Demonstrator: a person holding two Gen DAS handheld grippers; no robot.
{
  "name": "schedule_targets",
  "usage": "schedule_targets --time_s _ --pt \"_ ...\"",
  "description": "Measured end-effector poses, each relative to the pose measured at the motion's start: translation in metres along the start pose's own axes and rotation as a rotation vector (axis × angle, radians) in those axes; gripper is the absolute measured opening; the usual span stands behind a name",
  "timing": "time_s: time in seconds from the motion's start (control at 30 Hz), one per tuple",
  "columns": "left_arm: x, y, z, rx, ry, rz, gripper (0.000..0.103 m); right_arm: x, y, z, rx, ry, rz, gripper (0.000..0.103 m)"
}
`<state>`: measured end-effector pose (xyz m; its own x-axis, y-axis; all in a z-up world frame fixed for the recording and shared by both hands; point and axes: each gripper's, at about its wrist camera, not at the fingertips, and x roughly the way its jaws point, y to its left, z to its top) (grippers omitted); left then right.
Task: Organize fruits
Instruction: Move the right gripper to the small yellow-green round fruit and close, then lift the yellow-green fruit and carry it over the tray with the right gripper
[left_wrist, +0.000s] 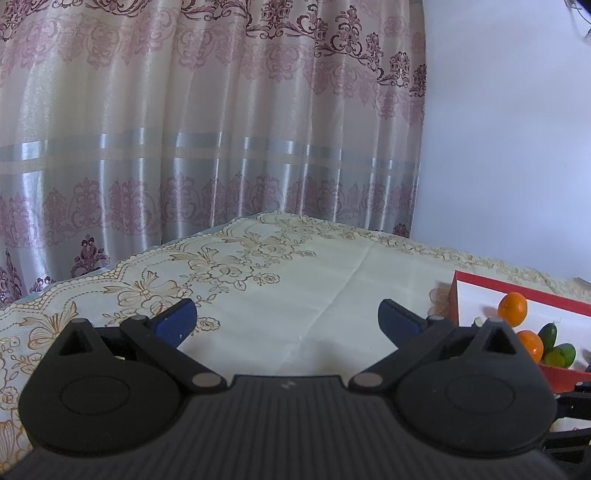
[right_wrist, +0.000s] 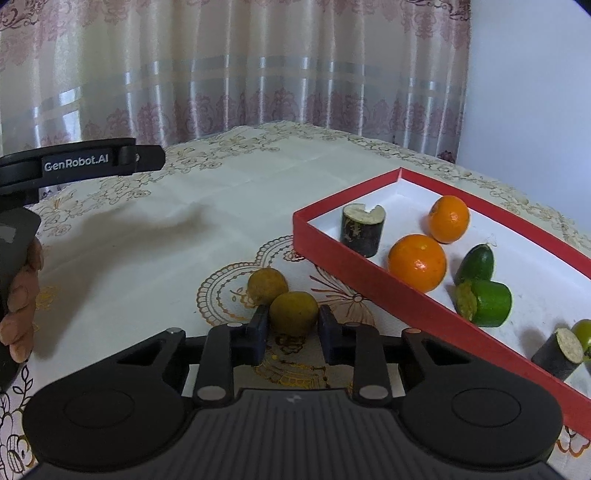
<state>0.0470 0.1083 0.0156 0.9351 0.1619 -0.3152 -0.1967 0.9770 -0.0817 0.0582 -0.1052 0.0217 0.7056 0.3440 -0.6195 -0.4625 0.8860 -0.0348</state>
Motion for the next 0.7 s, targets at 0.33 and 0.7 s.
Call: schedule_targets --time_s 0.33,0.7 --pt "0.0 -0.003 -0.001 0.017 0.002 0.004 0.103 -0.034 -0.015 -0.002 0.065 -0.078 -0.025 0.027" --pt "0.002 -0.009 -0.005 0.051 0.01 -0.005 0.103 -0.089 -0.049 -0.013 0.148 -0.181 -0.108 0.027"
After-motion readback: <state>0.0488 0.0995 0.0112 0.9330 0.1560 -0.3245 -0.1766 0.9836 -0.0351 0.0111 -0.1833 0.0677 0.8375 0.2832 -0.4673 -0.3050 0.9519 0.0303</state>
